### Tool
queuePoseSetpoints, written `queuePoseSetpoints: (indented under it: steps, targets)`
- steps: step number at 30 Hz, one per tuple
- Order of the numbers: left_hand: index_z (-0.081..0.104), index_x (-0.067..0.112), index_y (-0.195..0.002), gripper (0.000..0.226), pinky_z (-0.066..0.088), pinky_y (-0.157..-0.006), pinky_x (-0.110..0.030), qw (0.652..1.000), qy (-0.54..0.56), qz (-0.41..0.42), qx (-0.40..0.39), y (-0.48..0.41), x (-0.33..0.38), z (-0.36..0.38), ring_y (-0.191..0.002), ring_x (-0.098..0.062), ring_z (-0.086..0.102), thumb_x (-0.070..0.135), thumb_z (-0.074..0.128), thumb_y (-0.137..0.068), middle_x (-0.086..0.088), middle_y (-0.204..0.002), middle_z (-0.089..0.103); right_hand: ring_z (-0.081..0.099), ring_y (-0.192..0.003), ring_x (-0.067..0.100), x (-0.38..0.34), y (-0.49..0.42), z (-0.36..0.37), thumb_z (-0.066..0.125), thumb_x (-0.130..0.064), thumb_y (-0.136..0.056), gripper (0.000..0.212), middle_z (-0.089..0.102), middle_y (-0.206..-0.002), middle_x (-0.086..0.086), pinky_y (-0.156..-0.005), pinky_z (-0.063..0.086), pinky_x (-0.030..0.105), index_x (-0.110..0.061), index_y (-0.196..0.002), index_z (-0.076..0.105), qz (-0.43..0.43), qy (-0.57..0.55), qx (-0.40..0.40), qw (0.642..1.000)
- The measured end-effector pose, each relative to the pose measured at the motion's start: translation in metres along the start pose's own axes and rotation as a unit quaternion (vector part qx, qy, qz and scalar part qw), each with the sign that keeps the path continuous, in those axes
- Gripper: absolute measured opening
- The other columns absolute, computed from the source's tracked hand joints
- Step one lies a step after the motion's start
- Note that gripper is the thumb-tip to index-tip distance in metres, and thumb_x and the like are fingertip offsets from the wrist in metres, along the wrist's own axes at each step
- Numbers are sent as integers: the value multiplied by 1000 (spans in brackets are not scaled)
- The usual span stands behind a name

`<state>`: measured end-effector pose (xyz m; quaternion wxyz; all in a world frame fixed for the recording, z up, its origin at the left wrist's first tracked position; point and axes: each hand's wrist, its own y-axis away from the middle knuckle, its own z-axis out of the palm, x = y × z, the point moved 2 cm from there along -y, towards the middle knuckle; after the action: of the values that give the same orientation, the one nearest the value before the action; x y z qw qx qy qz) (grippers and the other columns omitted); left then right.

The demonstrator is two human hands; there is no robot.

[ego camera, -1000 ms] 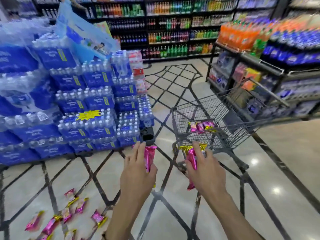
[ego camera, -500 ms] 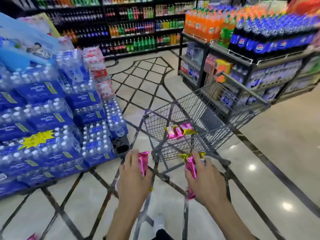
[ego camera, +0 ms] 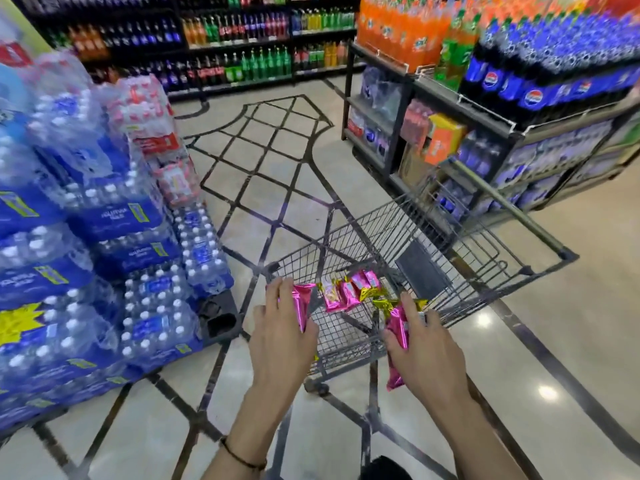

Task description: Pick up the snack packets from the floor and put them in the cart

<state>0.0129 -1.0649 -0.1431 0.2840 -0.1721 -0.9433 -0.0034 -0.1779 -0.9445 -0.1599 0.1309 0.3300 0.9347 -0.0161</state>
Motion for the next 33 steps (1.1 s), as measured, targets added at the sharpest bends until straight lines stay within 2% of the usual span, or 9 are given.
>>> queuePoseSetpoints:
  steps: [4,11,13,16,18,21,25,30,33]
  targets:
    - [30,25,-149,72,40,-73,-33,999,8,-40,-14,-46,-3,37,-109,-25,47,26,66,-87,8,-155,31,61,-119,29,0,-58,19,40,-66,-96,69,49,-140,11,-86,58,43,-40,-152,10,-31,1,-31,999]
    - [35,25,-146,69,40,-71,-30,991,-10,-134,-22,-120,-3,107,-113,-25,51,29,67,-86,9,-155,33,59,-120,31,-4,-185,63,39,-62,-98,70,49,-141,14,-87,58,42,-36,-156,9,-104,6,-109,989]
    - [36,24,-145,67,45,-76,-33,986,0,-161,-31,-139,-6,132,-118,-25,51,29,68,-86,8,-154,34,60,-118,33,-2,-219,77,40,-60,-99,68,50,-140,16,-86,57,44,-34,-156,11,-109,8,-137,985]
    - [33,23,-149,73,48,-96,-42,979,7,-198,-40,-165,-14,170,-129,-25,47,26,71,-87,7,-157,33,60,-117,36,2,-266,103,40,-57,-100,67,48,-143,19,-84,56,43,-31,-156,12,-127,26,-166,978]
    - [33,22,-149,74,49,-95,-45,973,5,-226,-52,-180,-24,195,-127,-27,48,25,73,-86,5,-156,34,61,-116,36,3,-293,126,39,-56,-101,67,47,-143,20,-80,57,42,-30,-156,12,-130,39,-183,974]
    - [33,21,-146,71,52,-92,-48,965,-6,-255,-67,-202,-46,234,-122,-33,53,27,72,-87,2,-155,35,60,-116,39,0,-323,169,39,-55,-100,68,47,-143,21,-85,57,48,-28,-157,12,-137,38,-214,966]
    - [25,19,-154,78,45,-108,-48,955,-35,-280,-95,-224,-87,291,-139,-33,40,30,71,-92,0,-164,23,61,-115,41,-11,-348,241,43,-54,-99,69,46,-145,24,-79,59,48,-28,-156,15,-138,15,-254,957]
    - [24,18,-153,75,51,-99,-52,948,-68,-281,-130,-242,-145,361,-134,-36,44,32,67,-93,1,-163,24,55,-122,42,-29,-366,335,46,-50,-98,71,43,-145,23,-82,58,48,-31,-157,11,-153,-7,-276,949]
    - [24,19,-153,75,54,-97,-51,942,-80,-299,-131,-250,-178,397,-136,-38,43,30,68,-93,3,-163,23,58,-117,42,-35,-371,387,52,-47,-98,70,42,-145,24,-77,59,49,-30,-154,14,-166,-18,-279,946]
